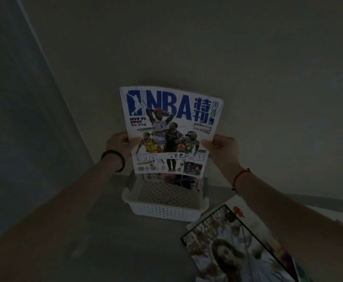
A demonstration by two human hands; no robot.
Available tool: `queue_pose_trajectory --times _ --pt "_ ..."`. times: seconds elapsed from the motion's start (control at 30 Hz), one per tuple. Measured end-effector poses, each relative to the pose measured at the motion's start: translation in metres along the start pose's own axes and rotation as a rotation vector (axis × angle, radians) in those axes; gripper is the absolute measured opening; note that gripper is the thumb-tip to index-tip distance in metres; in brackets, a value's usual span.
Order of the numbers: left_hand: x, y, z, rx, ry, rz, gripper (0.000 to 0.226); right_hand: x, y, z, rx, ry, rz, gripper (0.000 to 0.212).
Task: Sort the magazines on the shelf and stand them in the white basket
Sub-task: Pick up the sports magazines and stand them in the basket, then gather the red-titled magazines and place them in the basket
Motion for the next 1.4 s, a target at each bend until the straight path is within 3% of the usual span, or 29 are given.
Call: queue_pose_trajectory --times 0.2,0.53,0.83,0.97,1.1,1.23,1.27,1.4 --pt "-0.025 0.023 -0.049 0.010 -0.071 0.023 0.035 -0.011 0.027 0.046 0.041 0.051 -0.013 0.008" --pt "-0.038 0.036 -0.084 -0.017 -0.089 0.180 0.034 -0.014 0.025 0.087 0.101 0.158 0.107 0.003" --pt "-0.030 0.033 -0.089 0.064 -0.107 0.234 0.038 -0.013 0.017 0.096 0.101 0.216 0.107 0.017" --pt "-0.007 0.033 -0.086 0.165 -0.014 0.168 0.012 0.000 -0.025 0.101 0.198 0.182 0.071 0.019" --pt "0.048 0.042 -0.096 0.286 0.032 0.039 0.021 0.047 -0.089 0.121 0.274 0.199 0.051 0.016" --pt "0.123 0.080 -0.139 0.302 -0.108 -0.059 0.013 0.114 -0.139 0.153 0.497 0.272 0.004 0.017" --pt "0.143 0.093 -0.154 0.305 -0.177 -0.077 0.007 0.134 -0.146 0.164 0.458 0.300 -0.027 0.013" --pt "0.223 0.141 -0.188 0.239 -0.316 -0.229 0.029 0.215 -0.162 0.205 0.199 0.416 -0.135 0.018"
Point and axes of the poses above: each hand's wrist, its own x-axis away from the middle knuckle, its own y-axis out of the palm, z = x × y, the point moved 10 cm from there along -x, towards the middle knuckle, and after that the axes turned 2 degrees about -z, right-handed, at the moved point
